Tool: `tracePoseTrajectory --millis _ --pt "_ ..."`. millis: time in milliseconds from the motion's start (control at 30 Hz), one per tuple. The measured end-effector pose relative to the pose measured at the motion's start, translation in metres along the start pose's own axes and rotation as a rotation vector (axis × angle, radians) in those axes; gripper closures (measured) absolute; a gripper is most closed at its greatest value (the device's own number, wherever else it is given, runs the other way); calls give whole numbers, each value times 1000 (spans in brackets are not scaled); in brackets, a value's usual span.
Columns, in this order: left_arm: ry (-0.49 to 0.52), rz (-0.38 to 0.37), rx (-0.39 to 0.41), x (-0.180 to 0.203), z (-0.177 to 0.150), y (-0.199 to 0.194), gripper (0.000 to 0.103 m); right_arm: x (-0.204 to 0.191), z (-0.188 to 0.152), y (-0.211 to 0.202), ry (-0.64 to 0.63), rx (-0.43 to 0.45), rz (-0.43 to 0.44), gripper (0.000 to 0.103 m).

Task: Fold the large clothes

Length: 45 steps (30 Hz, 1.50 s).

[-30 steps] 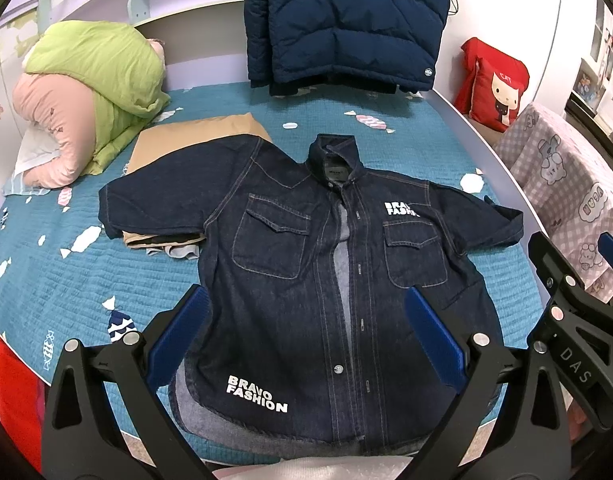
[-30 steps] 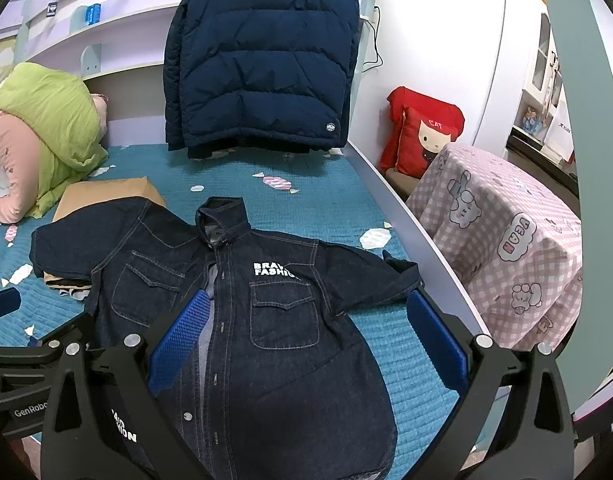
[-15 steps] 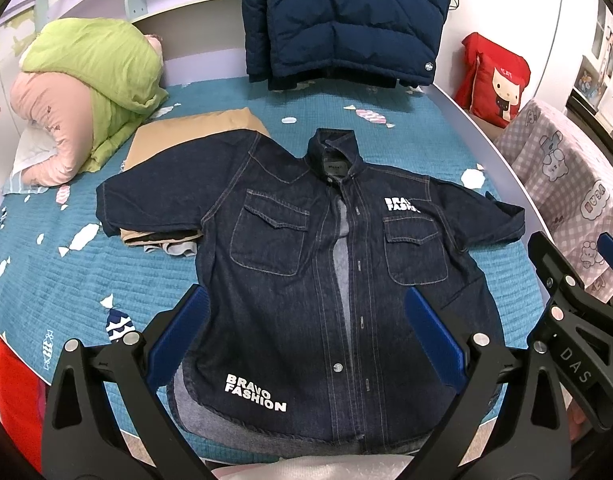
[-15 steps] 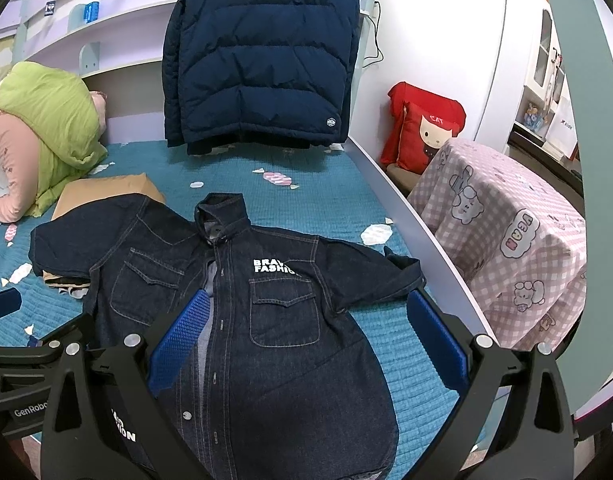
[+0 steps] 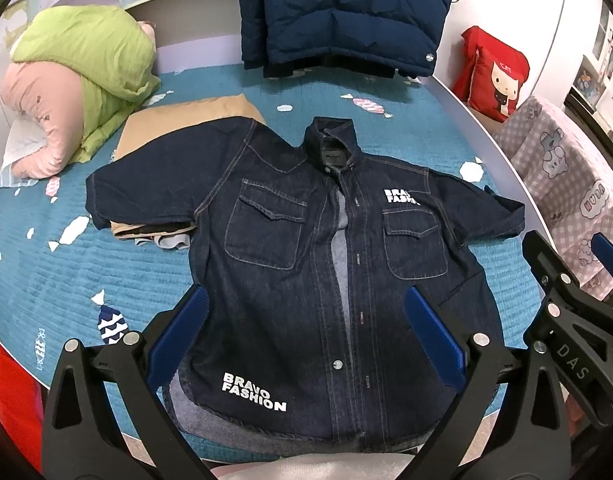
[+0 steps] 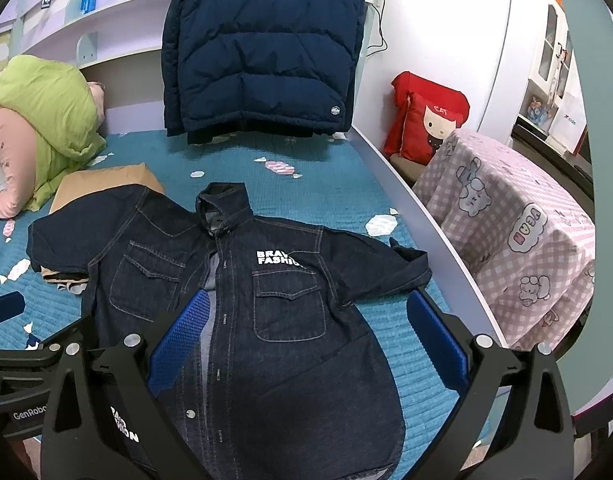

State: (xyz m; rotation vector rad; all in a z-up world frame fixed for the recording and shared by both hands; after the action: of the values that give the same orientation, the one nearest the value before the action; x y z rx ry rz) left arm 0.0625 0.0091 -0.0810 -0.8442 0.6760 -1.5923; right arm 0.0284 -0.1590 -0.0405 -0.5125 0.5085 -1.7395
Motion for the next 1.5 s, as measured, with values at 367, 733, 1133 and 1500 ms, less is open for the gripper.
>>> tracePoseTrajectory --millis 367,733,1133,1500 --pt "-119 42 -37 -75 10 18 5 -70 24 29 -73 -57 125 7" --pt "-361 194 -78 -222 21 46 5 -178 39 99 -148 -222 308 11" --pt "-658 156 -119 -354 27 103 5 -254 23 220 -54 -530 472 88" --pt "-956 46 -147 -439 2 169 5 -311 -15 262 -130 -633 503 87"
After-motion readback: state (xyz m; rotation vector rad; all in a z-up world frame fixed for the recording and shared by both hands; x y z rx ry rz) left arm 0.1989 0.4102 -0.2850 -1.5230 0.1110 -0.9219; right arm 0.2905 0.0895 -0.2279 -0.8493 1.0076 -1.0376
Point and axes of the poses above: each gripper's, at about its wrist camera, not at the fingertips, and y roughly the way its jaws point, x to its right, z to its top, the point moved 6 cm from there along y, roughly the way its jaws point, and after that the axes turned 7 degrees about -z, right-handed, at the moved point
